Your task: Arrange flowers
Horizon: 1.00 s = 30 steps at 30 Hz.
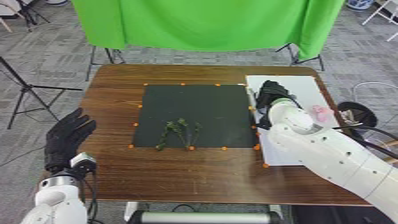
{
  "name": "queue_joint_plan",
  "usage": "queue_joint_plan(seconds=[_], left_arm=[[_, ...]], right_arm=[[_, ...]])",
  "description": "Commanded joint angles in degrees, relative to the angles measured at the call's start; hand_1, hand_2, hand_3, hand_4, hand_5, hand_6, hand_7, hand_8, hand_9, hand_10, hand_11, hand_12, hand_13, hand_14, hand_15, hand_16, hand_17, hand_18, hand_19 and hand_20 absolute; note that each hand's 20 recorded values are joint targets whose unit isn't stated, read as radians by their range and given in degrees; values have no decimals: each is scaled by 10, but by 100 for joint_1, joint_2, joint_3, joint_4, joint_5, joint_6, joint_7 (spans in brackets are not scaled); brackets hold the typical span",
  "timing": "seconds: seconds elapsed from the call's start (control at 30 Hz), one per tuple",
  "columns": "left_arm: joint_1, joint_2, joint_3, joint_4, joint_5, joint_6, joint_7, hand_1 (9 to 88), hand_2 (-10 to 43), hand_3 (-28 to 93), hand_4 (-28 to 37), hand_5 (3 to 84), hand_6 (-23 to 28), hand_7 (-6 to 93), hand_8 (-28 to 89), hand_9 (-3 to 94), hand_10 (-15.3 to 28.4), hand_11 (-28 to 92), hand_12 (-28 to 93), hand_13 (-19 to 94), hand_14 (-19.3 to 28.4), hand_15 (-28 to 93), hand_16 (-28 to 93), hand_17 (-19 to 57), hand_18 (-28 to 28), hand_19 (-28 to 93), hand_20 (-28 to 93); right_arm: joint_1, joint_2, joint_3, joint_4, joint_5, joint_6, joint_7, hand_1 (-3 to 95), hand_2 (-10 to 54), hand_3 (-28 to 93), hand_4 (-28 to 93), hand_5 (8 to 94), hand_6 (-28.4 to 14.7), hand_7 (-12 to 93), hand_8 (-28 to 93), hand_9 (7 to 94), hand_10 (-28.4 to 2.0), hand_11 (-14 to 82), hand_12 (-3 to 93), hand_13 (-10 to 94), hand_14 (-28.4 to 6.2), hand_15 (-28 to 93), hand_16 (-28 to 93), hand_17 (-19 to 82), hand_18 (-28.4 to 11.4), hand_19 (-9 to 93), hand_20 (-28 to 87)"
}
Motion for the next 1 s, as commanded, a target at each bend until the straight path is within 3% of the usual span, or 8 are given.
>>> queue_joint_plan(seconds=[0.03,0.17,0.23,0.57,0.83,1.0], left_arm=[[33,-75,-69,39,-21,-99,-40,405,65,683,-172,491,28,172,-85,473,132,233,117,457,159,261,-18,245,145,168,330],[6,-90,-109,82,-15,-140,-72,405,65,682,-172,490,29,171,-84,472,132,233,116,457,159,262,-18,245,145,168,330],[31,-94,-91,49,-25,-106,-49,405,65,682,-172,490,29,171,-84,471,131,232,116,457,159,262,-18,245,145,168,329],[11,-78,-92,75,-30,-105,-78,407,66,680,-172,490,30,169,-84,472,132,233,116,457,159,262,-19,245,145,168,329],[-11,-54,-103,100,-21,-139,-126,407,66,679,-171,491,31,167,-83,472,132,233,116,457,158,262,-19,245,145,168,329],[14,-31,-74,61,-22,-83,-116,407,67,679,-172,491,32,167,-83,472,131,233,116,457,159,262,-19,244,145,169,329]], right_arm=[[-251,-67,-292,86,-88,154,-30,644,-95,558,-165,763,-25,185,100,902,-115,77,335,937,-17,549,261,683,-97,910,389],[-221,-48,-333,60,-8,218,-24,677,-95,561,-148,813,-30,203,113,933,-112,112,350,937,-8,566,239,713,-77,886,396],[-188,-42,-399,82,-93,420,-43,680,-95,569,-138,821,-30,211,110,935,-112,119,362,937,-6,569,236,716,-72,881,400],[123,87,-471,-51,-552,1375,-317,658,-95,605,-84,830,-40,248,110,933,-114,125,424,937,-1,571,255,722,-62,864,439],[376,262,-519,-480,-618,1482,-551,650,-95,613,-69,833,-39,261,108,930,-112,126,436,937,0,571,266,725,-61,859,455],[389,323,-499,-789,-496,1548,-652,646,-95,617,-68,831,-39,265,108,929,-112,128,439,937,1,572,269,726,-60,858,459]])
